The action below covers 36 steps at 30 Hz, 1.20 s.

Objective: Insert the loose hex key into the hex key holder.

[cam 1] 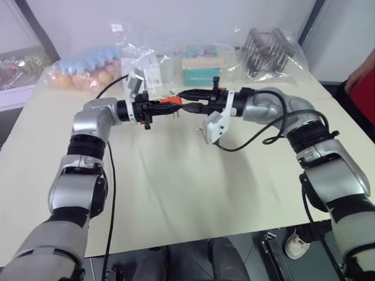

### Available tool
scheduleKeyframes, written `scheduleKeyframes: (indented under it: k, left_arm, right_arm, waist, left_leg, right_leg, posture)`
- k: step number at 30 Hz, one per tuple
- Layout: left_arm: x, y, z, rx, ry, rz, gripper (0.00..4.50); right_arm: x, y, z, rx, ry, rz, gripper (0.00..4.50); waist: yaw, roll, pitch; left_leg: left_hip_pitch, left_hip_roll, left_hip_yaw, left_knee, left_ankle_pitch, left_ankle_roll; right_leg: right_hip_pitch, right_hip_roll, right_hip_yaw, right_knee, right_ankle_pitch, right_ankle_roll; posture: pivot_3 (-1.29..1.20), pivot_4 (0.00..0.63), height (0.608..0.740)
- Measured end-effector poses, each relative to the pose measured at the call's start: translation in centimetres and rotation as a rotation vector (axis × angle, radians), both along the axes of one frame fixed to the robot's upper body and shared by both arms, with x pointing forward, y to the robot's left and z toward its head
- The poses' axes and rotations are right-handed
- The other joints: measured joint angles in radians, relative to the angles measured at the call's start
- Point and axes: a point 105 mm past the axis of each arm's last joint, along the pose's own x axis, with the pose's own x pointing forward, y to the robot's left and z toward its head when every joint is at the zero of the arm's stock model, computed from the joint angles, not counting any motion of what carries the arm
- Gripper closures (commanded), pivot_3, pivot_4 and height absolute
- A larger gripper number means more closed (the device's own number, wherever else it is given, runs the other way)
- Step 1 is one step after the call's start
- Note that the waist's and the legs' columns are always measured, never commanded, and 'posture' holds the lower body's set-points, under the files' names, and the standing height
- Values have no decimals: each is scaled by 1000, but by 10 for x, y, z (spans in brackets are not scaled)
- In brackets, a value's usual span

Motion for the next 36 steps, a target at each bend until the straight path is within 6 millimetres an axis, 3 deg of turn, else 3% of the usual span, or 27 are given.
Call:
scheduleKeyframes:
  k: [5,8,12,18,20,23,26,29,36]
  left_arm:
    - [1,-1,-1,-3,4,4,4473]
    - [1,-2,-4,-2,8,13,4500]
    - [-2,3,-9,9,1,28,4500]
    - [-8,12,-15,32,-26,64,4500]
    - [-12,14,-18,50,-55,77,4500]
    - [-19,18,-28,85,-90,103,4500]
    - [-27,20,-37,125,-119,126,4500]
    - [-36,21,-48,158,-137,147,4500]
    - [-49,22,-61,188,-153,207,4500]
  right_arm:
    - [1,-1,-1,1,13,-8,3487]
    - [2,-2,-3,4,51,-22,2060]
    - [9,-14,-23,-4,163,-86,84]
    - [20,-41,-32,69,303,-214,32]
    - [30,-53,-36,168,450,-308,32]
    - [42,-69,-57,363,823,-465,32]
    - [43,-72,-72,469,1138,-583,32]
    - [40,-70,-79,543,1345,-668,32]
    - [37,-59,-100,657,1568,-800,32]
  waist:
    - [0,0,0]
    - [0,0,0]
    - [0,0,0]
    - [3,0,0]
    - [4,-1,0]
    - [5,-1,0]
    - [7,0,-1]
    - [12,0,-1]
    - [29,0,-1]
  left_leg:
    - [0,0,0,0,0,0]
    - [0,0,0,0,0,0]
    - [0,0,0,0,0,0]
    - [0,0,0,1,0,0]
    - [0,1,0,1,0,0]
    - [0,1,-1,1,0,0]
    - [0,1,-2,1,0,1]
    - [0,0,-4,2,-1,1]
    - [0,0,-3,3,-1,2]
  right_leg:
    - [0,0,0,0,0,0]
    - [0,0,0,0,0,0]
    - [1,0,0,0,0,0]
    - [1,0,0,0,0,0]
    - [2,0,0,0,0,0]
    - [2,0,0,1,0,0]
    - [1,0,0,2,0,0]
    - [1,-1,0,2,0,0]
    - [1,-2,0,1,0,0]
  posture:
    - [0,150,740]
    - [0,150,740]
    - [0,150,740]
    - [0,150,740]
    - [0,150,740]
    - [0,150,740]
    - [0,150,740]
    - [0,150,740]
    - [0,150,740]
